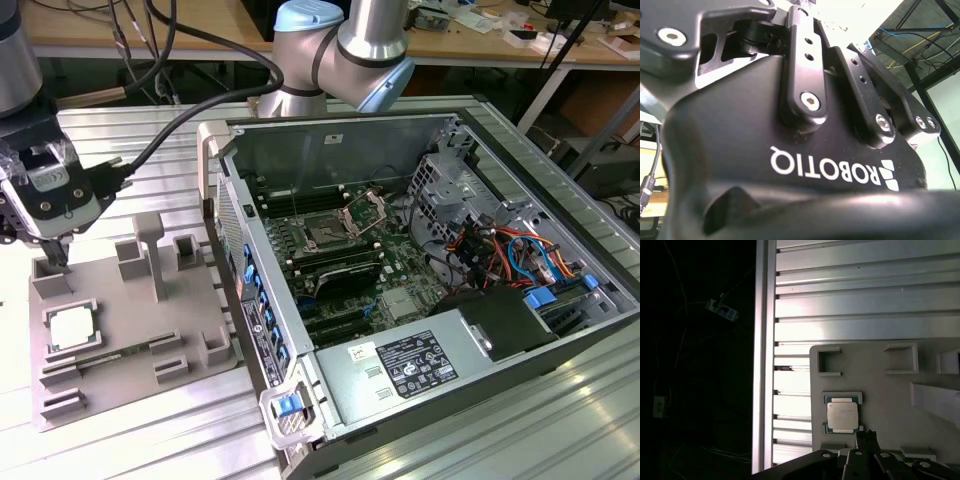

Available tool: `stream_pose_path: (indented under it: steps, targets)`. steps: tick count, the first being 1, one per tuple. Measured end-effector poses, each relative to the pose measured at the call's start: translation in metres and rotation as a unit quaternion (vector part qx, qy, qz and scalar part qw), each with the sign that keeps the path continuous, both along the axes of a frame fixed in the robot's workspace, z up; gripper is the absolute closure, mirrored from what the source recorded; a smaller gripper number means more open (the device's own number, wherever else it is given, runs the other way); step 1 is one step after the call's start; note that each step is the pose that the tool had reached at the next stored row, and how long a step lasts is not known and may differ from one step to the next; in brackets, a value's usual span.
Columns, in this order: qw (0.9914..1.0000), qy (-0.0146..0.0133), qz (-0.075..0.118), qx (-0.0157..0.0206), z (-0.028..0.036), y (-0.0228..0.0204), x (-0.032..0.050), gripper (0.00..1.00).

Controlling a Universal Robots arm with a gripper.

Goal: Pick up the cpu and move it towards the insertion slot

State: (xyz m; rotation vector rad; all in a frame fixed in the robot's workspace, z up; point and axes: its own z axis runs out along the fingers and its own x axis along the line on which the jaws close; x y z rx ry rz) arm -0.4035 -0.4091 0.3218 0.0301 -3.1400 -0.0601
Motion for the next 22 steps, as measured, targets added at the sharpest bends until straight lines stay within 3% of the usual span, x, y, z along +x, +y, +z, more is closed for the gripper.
stream_pose_path:
  steps: [22]
  targets:
    - [1.0, 0.0, 0.0, 0.0, -0.0035, 0.0, 0.0, 0.89]
